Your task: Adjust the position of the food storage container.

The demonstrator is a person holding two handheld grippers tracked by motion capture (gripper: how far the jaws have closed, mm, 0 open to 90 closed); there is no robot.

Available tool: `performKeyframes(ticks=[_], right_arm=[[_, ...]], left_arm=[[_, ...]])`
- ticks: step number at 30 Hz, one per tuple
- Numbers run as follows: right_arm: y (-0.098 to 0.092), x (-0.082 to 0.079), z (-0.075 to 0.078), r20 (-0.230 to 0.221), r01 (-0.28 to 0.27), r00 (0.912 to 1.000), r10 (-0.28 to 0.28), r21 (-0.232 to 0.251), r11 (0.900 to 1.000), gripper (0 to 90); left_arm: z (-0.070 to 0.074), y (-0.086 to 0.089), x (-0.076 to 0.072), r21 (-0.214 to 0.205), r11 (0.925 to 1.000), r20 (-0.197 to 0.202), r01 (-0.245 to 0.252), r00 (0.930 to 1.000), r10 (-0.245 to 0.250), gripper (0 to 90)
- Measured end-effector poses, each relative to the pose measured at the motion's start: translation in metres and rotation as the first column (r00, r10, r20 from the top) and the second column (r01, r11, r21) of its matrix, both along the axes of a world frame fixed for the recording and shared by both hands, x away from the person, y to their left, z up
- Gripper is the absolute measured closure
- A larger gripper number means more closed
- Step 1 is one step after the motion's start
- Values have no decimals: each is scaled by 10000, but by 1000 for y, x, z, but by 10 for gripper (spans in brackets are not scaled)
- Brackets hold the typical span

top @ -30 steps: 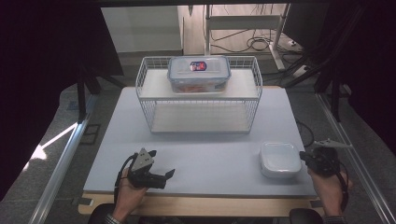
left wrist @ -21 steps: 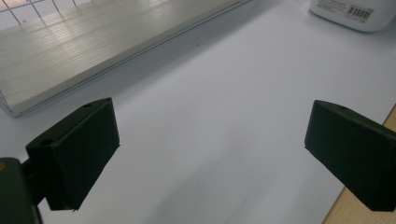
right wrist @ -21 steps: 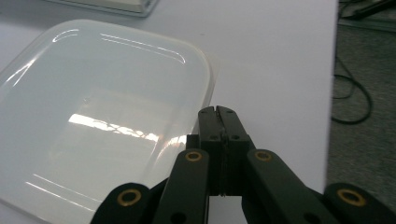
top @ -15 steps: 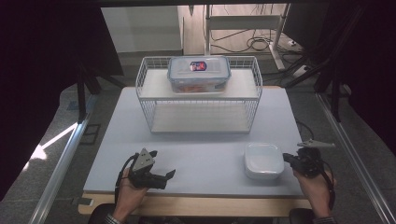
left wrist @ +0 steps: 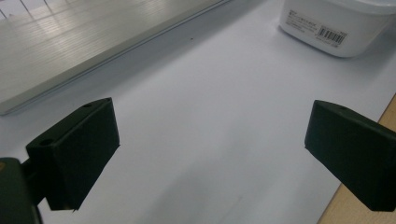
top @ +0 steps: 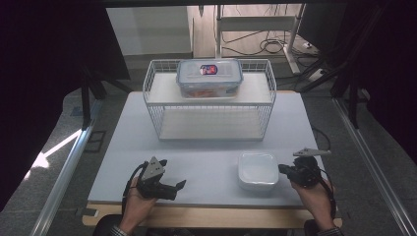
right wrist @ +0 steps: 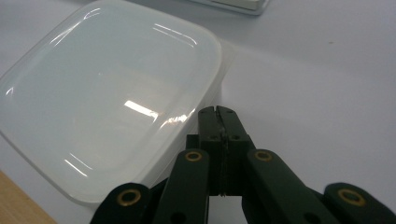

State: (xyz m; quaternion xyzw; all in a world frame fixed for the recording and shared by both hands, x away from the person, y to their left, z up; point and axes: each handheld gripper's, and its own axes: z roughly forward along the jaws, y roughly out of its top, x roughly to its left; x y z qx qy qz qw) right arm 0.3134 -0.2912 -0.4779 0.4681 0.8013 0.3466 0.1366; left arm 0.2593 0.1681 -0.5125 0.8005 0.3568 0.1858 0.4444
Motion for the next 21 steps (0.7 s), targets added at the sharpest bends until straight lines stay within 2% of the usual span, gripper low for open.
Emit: performKeyframes(ticks=[10,21], right_arm=[[28,3,-3,-266,-778,9965,787,361,9963,897],[63,10,-9,-516,-1683,9839,1713,583,9840,897]], left_arm=[[-2,-2,1,-58,9999,-202,116,9997,-117,29],[-2,-3,2,-101,9999,-341,134,9993,-138,29]])
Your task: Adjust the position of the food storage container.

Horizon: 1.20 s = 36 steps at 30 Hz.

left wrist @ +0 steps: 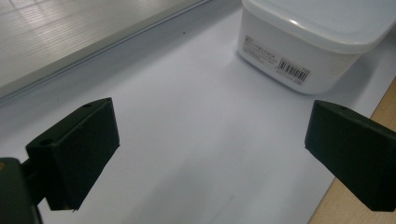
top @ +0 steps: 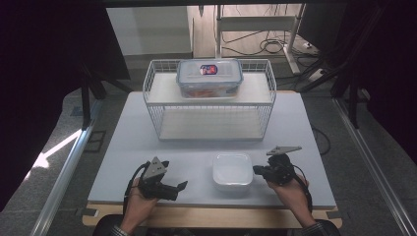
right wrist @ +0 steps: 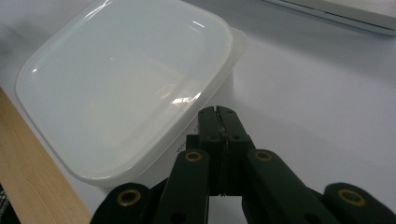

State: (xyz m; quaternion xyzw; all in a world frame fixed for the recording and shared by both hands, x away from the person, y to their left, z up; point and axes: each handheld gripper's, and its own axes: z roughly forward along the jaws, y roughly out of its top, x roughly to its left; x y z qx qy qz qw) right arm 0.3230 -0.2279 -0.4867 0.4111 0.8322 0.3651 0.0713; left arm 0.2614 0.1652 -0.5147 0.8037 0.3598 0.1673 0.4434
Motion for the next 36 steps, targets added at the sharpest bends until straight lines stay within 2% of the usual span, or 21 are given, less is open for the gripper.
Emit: performKeyframes(ticks=[10,22,28,32,36], right_arm=[[28,3,-4,-152,-670,9976,672,155,9976,896],[55,8,-6,-73,-1187,9929,1188,115,9929,896],[44,7,-2,302,-993,9946,990,88,9950,864],[35,4,2,727,-899,9934,885,162,9958,785],[30,-1,5,1112,-972,9894,932,312,9948,667]], left_arm=[[0,0,1,-25,10000,-143,23,9999,-23,29],[0,1,1,-33,10000,-205,53,9998,-54,29],[0,3,1,-81,9999,-304,106,9995,-108,30],[-1,3,1,-125,9997,-379,206,9991,-210,33],[-1,4,2,-142,9996,-481,244,9985,-250,34]])
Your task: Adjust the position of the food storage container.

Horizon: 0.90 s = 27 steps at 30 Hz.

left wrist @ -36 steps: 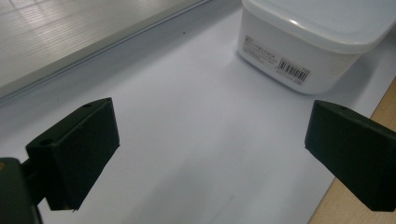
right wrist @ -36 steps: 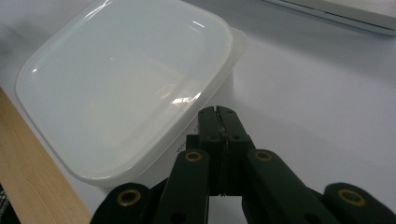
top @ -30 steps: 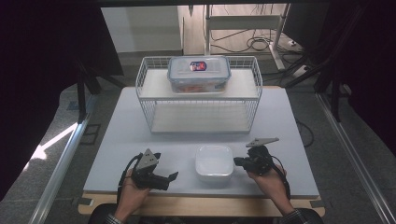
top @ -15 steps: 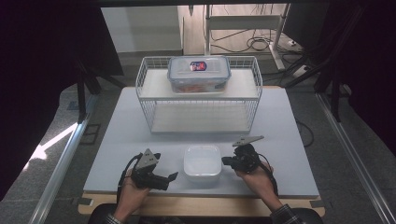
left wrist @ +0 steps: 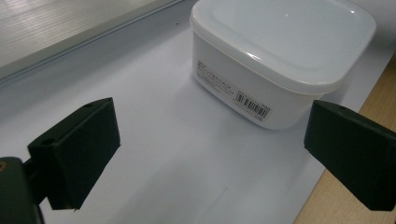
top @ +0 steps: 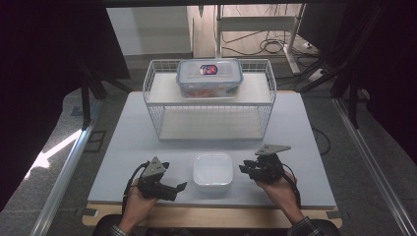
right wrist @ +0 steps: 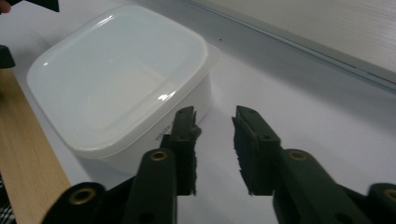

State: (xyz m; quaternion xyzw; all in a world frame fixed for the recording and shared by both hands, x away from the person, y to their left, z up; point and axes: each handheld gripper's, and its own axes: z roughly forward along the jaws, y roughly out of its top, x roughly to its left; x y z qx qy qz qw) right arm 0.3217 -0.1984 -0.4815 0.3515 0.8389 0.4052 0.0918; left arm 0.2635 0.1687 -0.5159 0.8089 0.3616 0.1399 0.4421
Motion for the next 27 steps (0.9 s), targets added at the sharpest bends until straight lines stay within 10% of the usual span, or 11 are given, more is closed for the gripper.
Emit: performKeyframes(ticks=[13,27], right_arm=[[-4,-6,-1,435,-320,9986,306,307,9990,282],[-3,-6,-10,292,-621,9977,617,130,9980,108]], left_arm=[[-2,3,2,12,10000,-134,-68,9999,69,36],[-4,5,3,-42,9999,-39,-116,9999,116,30]])
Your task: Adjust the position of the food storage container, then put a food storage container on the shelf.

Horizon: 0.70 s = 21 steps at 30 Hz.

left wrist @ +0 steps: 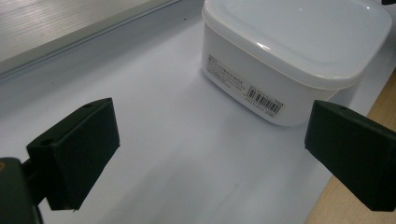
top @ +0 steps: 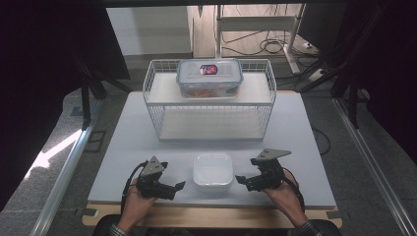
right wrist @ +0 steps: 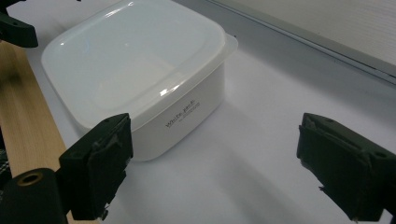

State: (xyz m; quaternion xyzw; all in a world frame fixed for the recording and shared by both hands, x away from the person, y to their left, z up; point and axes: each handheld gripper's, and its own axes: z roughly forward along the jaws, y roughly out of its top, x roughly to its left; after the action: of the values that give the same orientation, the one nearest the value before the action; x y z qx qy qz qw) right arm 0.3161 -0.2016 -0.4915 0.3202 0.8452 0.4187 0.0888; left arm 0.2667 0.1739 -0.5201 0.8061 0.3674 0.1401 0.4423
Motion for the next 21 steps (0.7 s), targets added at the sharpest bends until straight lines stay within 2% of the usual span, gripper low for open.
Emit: performKeyframes(ticks=[4,10,12,17,21], right_arm=[[1,1,0,18,43,10000,-43,1,10000,92],[3,0,2,-21,11,10000,-11,58,10000,90],[5,-1,3,-21,-40,10000,40,-1,10000,89],[10,-1,4,-183,-98,9998,98,-5,10000,56],[13,-1,6,-534,-112,9985,111,-25,9999,83]], left_arm=[[-1,1,1,-110,9999,-71,19,10000,-20,28],[0,2,3,-527,9985,-339,112,9993,-130,29],[2,1,3,-514,9986,-347,111,9993,-129,29],[7,-5,5,-123,9999,-478,-5,9989,-1,26],[12,-8,9,-481,9988,-658,123,9977,-155,40]])
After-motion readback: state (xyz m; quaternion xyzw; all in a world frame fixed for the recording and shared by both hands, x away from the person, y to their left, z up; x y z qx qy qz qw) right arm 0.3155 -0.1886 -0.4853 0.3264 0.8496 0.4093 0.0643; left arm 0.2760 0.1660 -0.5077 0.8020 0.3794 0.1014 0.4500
